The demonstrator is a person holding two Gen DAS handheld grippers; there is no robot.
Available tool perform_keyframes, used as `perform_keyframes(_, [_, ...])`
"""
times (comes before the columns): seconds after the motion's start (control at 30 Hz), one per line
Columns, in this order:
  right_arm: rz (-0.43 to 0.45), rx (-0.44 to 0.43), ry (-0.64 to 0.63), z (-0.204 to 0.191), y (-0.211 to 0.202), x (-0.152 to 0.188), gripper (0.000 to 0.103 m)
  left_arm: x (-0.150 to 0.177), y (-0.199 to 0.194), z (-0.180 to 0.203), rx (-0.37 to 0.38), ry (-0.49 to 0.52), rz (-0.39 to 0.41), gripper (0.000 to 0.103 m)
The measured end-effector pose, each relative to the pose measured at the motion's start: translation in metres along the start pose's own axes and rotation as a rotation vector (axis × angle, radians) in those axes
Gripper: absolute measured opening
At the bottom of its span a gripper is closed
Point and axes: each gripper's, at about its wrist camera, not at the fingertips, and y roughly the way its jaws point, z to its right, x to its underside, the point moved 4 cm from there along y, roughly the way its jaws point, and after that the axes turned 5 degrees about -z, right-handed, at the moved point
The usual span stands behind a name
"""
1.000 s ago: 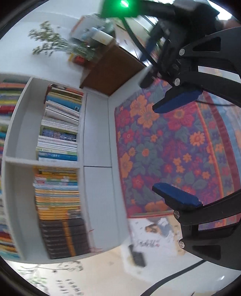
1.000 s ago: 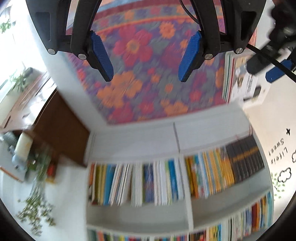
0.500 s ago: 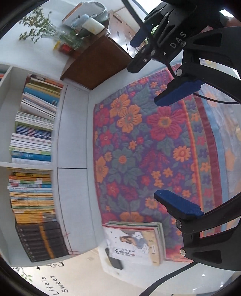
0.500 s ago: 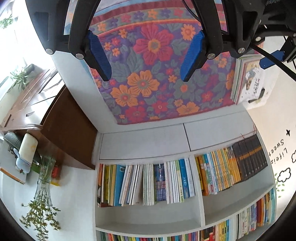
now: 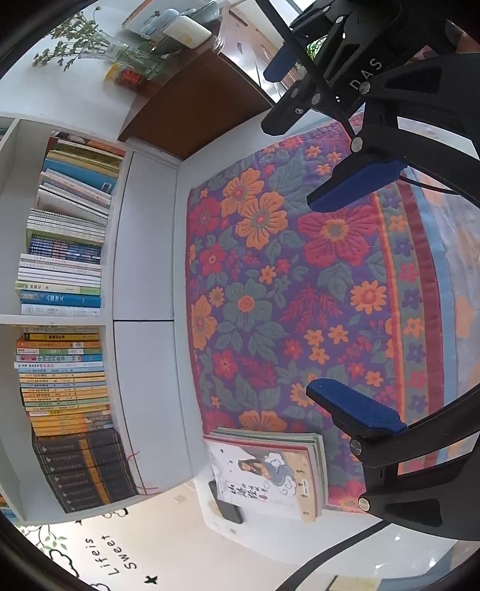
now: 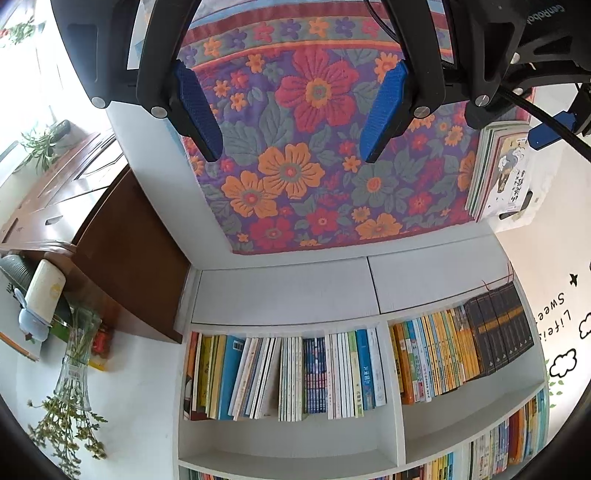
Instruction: Organize books
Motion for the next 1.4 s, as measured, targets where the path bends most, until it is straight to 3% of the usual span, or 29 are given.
perform_keyframes(1.4, [-0.04,-0.021,-0.003,-0.007,0.012,0.005,0.075,-0.001,0.011,-0.004,-0.079,0.017,-0.024,0.091])
